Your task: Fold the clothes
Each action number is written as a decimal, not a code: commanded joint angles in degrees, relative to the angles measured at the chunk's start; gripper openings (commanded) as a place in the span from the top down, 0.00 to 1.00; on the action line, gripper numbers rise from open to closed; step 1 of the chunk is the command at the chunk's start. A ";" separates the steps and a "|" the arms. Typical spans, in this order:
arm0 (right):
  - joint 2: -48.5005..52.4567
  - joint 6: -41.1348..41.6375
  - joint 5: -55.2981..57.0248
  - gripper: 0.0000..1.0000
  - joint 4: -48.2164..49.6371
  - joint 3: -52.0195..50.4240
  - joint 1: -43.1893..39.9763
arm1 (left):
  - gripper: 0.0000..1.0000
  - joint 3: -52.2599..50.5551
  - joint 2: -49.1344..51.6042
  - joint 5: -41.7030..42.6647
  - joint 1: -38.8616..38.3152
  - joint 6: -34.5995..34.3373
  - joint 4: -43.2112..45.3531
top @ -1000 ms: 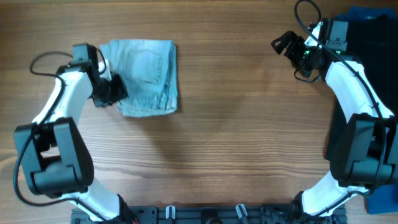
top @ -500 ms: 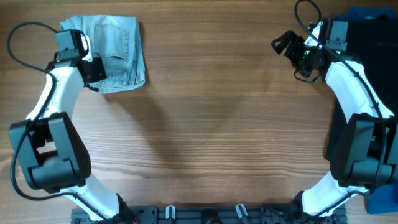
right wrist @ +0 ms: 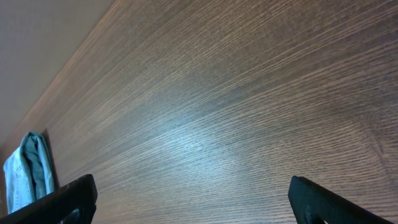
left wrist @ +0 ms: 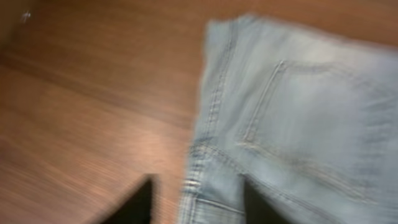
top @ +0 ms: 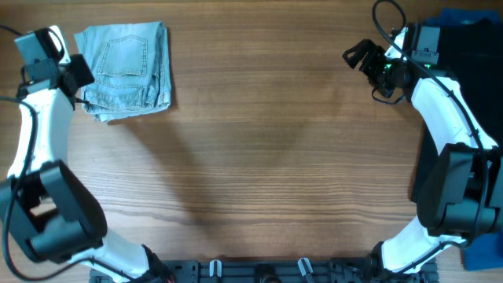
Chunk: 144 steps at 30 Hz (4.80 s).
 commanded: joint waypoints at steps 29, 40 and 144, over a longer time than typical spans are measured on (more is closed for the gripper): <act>0.07 0.00 0.61 0.00 0.15 -0.13 0.09 | 0.96 0.35 15.43 20.65 -8.57 -3.15 -20.20; 0.07 -0.02 0.61 0.01 0.15 -0.13 0.09 | 0.90 1.42 1.99 37.70 6.49 -17.49 -6.38; -105.70 -27.12 20.94 0.00 24.30 -76.00 7.80 | 0.00 1.38 -11.17 1.60 -30.38 -24.96 -11.30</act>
